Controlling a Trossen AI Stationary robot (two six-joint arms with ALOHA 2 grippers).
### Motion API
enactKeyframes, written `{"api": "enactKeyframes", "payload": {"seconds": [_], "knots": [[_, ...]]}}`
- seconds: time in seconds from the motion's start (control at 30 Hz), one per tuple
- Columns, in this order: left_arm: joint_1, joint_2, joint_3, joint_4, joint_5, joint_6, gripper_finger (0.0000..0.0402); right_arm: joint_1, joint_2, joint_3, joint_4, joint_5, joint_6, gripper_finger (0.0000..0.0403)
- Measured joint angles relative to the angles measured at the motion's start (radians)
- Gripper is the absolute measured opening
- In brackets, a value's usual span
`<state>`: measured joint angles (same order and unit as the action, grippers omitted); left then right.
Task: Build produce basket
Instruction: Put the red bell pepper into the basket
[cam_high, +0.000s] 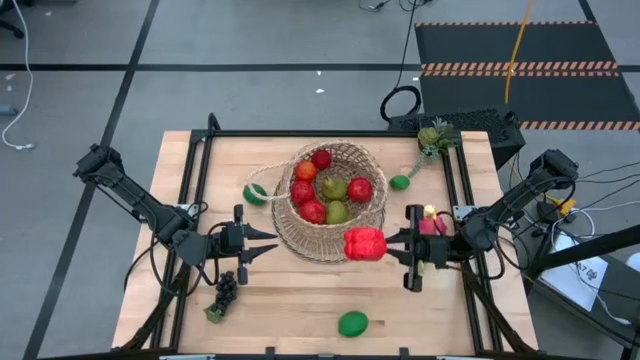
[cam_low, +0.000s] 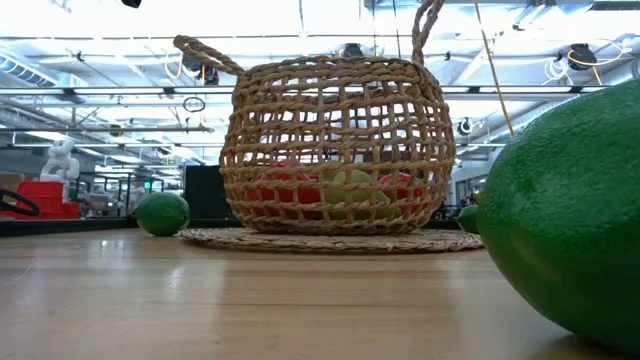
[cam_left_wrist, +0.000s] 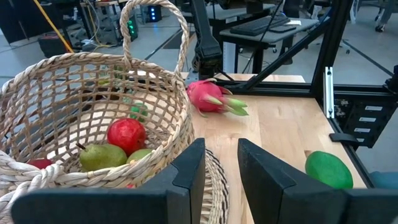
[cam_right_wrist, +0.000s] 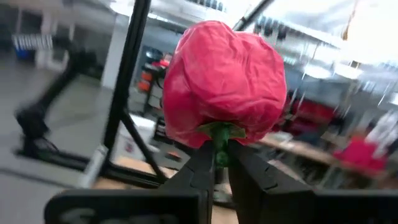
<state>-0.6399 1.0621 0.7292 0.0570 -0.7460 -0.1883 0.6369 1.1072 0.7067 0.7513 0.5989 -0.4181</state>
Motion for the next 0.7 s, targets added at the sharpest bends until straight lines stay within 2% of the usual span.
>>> {"api": "enactKeyframes", "payload": {"seconds": [0.17,0.3,0.6,0.7], "knots": [[0.000,0.000,0.000,0.000,0.000,0.000,0.0097,0.000,0.000,0.000,0.000,0.001,0.258,0.0027],[0.000,0.000,0.000,0.000,0.005,0.000,0.0097,0.000,0.000,0.000,0.000,0.002,0.400,0.0027],[0.000,0.000,0.000,0.000,0.007,0.000,0.0097,-0.001,0.001,0.000,-0.014,0.038,0.601,0.0027],[0.000,0.000,0.000,0.000,0.009,0.001,0.0097,0.000,0.013,0.000,-0.016,0.096,0.641,0.0027]]}}
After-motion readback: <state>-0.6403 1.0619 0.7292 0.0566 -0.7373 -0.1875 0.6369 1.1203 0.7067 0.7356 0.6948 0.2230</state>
